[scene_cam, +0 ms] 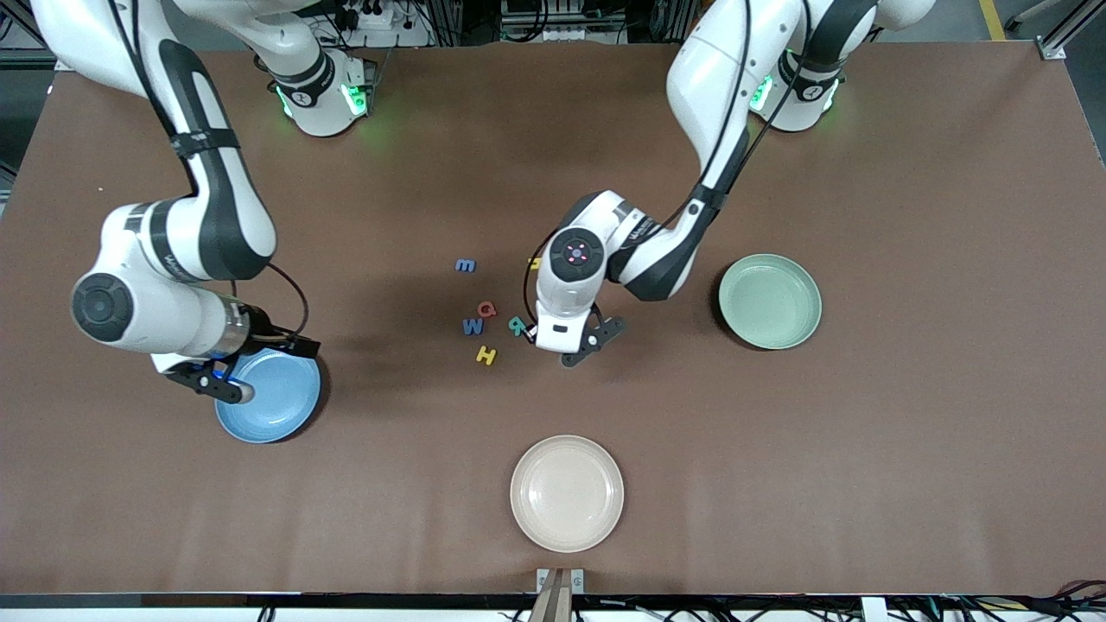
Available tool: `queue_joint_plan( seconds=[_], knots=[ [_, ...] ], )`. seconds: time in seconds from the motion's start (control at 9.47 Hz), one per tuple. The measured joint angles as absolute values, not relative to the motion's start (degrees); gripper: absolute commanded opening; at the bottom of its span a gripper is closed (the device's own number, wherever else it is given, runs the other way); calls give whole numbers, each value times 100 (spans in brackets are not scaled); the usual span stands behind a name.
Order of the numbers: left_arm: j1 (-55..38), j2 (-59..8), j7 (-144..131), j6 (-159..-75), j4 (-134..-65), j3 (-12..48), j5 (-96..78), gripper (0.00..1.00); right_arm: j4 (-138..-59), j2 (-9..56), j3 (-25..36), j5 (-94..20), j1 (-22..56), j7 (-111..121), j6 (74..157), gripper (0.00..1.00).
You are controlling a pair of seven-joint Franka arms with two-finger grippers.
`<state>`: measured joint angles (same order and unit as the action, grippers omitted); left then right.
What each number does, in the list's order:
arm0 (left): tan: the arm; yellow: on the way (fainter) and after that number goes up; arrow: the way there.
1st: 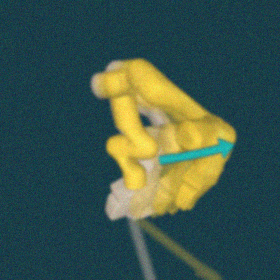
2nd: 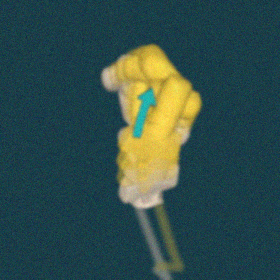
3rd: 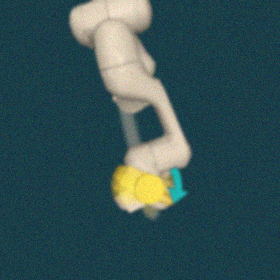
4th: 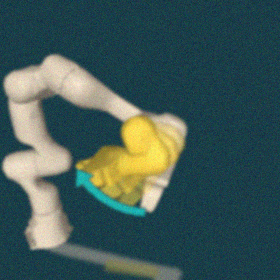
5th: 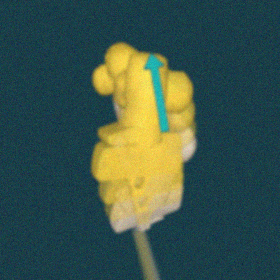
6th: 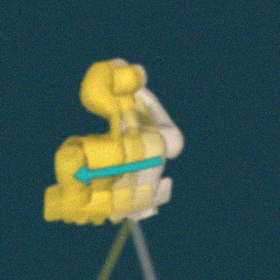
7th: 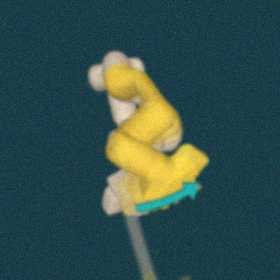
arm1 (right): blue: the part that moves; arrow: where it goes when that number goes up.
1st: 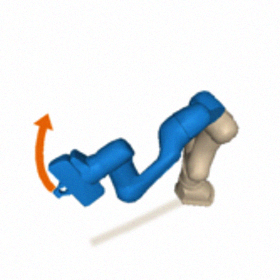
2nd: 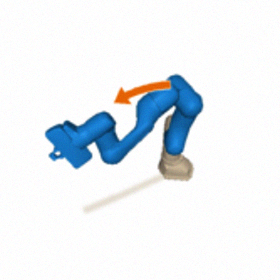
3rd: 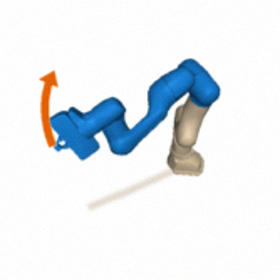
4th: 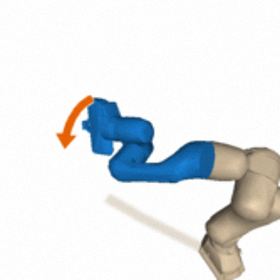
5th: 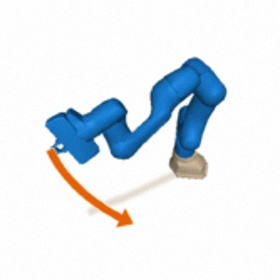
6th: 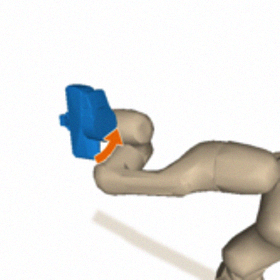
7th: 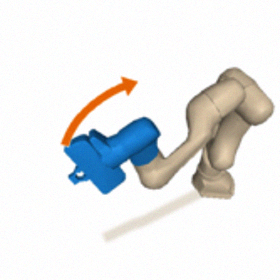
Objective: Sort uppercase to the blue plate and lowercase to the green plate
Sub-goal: 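Lower the left gripper onto the pink W and close it, then drop the W on the green plate while the right gripper grasps the M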
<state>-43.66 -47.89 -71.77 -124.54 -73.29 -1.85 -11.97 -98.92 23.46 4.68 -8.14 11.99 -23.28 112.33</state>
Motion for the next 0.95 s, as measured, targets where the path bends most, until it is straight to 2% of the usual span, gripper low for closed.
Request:
queue_joint_plan(
  seconds=[0.63, 0.95],
  knots=[
    [-3256, -3559, -5497, -10966, -7322, -235, -1914, 13, -9897, 3050, 443, -997, 2492, -3001, 12289, 100],
    [-2950, -3302, -4901, -10427, -7374, -414, -1914, 13, -9895, 3462, 444, -1001, 2997, -3227, 12811, 100]
  ],
)
